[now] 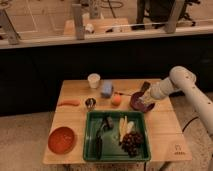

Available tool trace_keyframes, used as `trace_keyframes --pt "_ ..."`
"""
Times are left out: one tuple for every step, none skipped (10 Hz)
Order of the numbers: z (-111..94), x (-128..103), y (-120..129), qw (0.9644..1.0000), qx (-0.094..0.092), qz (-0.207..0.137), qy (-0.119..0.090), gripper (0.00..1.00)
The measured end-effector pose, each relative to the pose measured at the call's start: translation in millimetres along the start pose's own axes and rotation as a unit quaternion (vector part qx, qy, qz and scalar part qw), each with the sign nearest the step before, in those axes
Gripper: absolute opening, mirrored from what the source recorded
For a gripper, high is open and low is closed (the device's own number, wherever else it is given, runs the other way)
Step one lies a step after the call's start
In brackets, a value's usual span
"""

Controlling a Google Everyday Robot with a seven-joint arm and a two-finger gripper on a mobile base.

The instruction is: Place towel in purple bowl

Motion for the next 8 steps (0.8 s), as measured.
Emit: trace_keyframes --pt "2.0 -0.3 -1.8 1.0 0.001 -0.001 -0.001 0.62" --pt "4.2 0.3 -3.0 1.0 0.002 0.0 -0.003 0.72" --pt "5.4 0.4 -3.9 1.0 0.003 0.0 -0.004 0.79" --pt "5.8 0.8 -4.5 1.0 0.005 0.001 -0.005 0.8" --pt "5.7 1.2 -5.2 1.0 0.006 0.002 -0.007 0.8" --pt "5.0 1.9 -6.0 0.9999 0.008 0.006 -0.009 0.8" --pt "2.7 2.8 -7.3 0.9998 0.011 0.011 -0.012 0.8" --pt "-1.8 4.6 -8.9 0.9996 0.016 0.019 -0.014 0.8"
